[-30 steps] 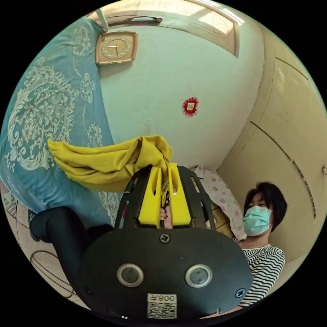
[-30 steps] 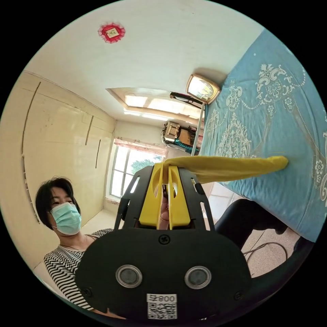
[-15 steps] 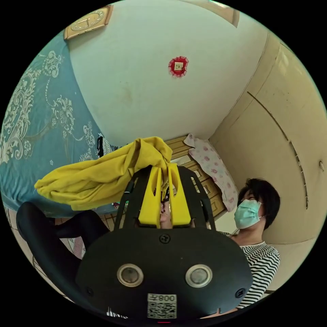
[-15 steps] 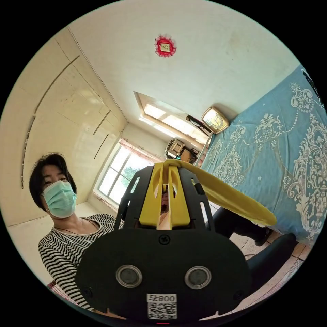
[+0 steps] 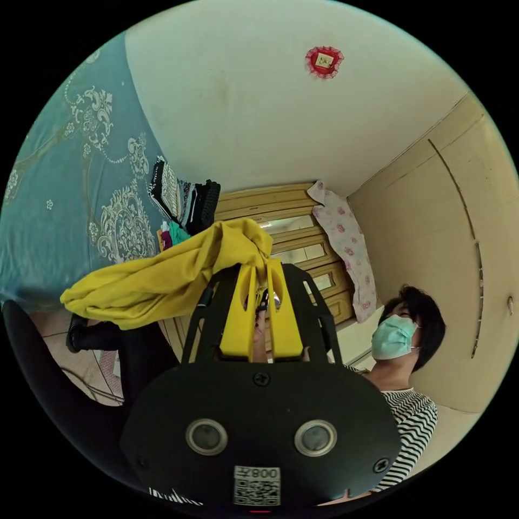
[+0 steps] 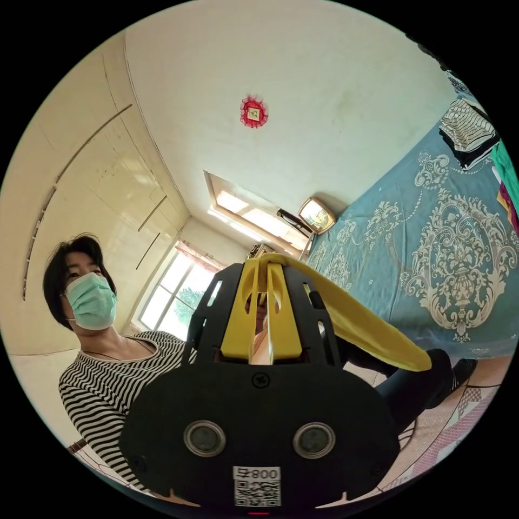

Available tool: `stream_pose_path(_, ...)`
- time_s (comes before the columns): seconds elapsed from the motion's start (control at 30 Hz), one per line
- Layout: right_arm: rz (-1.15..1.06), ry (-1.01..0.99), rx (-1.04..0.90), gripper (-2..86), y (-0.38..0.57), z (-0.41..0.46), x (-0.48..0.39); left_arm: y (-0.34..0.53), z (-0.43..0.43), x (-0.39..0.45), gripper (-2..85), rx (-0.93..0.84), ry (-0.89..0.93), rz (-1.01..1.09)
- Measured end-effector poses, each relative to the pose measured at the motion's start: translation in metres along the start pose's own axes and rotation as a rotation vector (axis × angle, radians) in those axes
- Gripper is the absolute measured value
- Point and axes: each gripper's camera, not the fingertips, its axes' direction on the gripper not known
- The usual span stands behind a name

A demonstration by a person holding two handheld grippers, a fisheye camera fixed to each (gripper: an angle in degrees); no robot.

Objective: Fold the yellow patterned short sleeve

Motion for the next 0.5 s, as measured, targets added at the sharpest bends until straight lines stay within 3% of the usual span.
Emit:
stream_pose_path(0.3,0.035,0.113,0.005,1.6,-0.106,-0.054,0.154,-0.162,0.124,-0.034,4.1,-0.056,-0.044,-0.068)
stream_pose_path(0.5,-0.020,0.180,-0.009,1.6,-0.296,-0.068,0.282,-0.344,0.237,-0.059,4.1,-0.039,-0.011,0.033)
